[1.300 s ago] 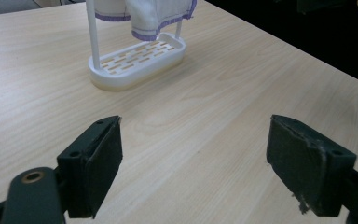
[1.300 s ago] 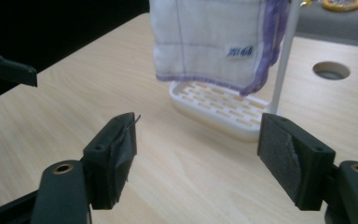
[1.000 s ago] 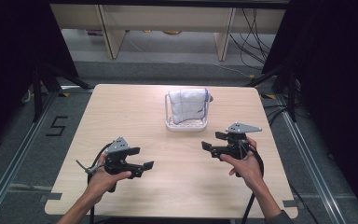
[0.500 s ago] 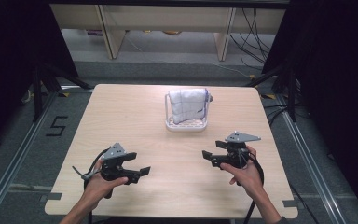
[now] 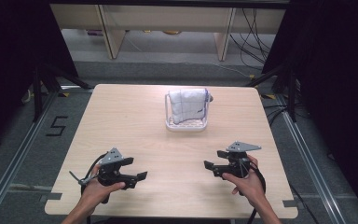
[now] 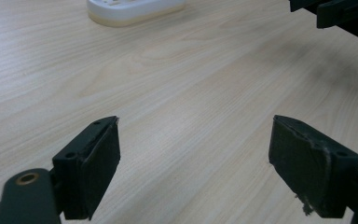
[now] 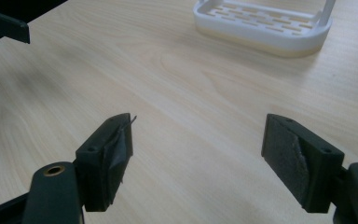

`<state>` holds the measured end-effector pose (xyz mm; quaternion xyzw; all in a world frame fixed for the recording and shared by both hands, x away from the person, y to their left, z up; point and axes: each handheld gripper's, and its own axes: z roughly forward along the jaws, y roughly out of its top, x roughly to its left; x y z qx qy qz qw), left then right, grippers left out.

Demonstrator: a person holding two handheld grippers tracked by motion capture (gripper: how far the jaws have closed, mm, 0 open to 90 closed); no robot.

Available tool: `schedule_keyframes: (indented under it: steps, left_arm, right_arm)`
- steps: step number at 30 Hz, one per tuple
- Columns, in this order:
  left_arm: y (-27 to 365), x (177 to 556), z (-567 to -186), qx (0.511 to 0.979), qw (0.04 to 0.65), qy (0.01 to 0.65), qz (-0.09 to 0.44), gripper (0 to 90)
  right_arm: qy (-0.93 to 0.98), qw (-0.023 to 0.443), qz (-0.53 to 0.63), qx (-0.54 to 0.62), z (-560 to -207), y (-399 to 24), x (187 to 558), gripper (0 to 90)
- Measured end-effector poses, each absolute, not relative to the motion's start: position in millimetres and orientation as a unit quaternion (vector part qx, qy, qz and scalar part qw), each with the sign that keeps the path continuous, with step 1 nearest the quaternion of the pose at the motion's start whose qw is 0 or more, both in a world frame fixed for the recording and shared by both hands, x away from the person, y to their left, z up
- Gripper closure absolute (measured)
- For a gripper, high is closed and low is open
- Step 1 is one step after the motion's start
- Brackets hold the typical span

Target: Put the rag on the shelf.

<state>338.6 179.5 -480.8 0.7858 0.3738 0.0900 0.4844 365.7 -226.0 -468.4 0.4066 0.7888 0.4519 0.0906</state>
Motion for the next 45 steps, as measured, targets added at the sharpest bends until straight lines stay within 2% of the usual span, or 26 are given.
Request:
schedule_keyframes:
  steps: [3,11,12,17,28,38,39,40,45]
  left_arm:
    - [178,336,-483,0.791,0.482,0.367,0.089,15.1]
    - [175,325,-492,0.809,0.464,0.350,0.086,15.6]
    - [174,324,-493,0.809,0.465,0.348,0.087,15.6]
    - [172,319,-495,0.808,0.467,0.350,0.085,15.3]
    - [169,302,-501,0.819,0.458,0.339,0.073,15.2]
    - [168,290,-502,0.832,0.445,0.324,0.070,15.2]
    - [168,288,-502,0.831,0.444,0.327,0.071,15.2]
    - [169,288,-502,0.832,0.443,0.327,0.073,15.2]
    - [169,283,-503,0.838,0.431,0.324,0.083,15.2]
  right_arm:
    - [0.785,0.078,0.445,0.423,-470,-228,358,25.4]
    - [0.795,0.081,0.442,0.408,-476,-232,345,23.7]
    - [0.788,0.068,0.439,0.426,-474,-230,340,23.7]
    - [0.797,0.077,0.441,0.405,-476,-232,334,22.9]
    - [0.813,0.054,0.419,0.400,-487,-227,314,20.7]
    - [0.828,0.059,0.397,0.391,-490,-224,301,19.0]
    - [0.827,0.047,0.393,0.400,-490,-223,297,18.6]
    - [0.831,0.061,0.394,0.387,-491,-224,298,18.5]
    - [0.842,0.063,0.379,0.379,-494,-222,290,17.2]
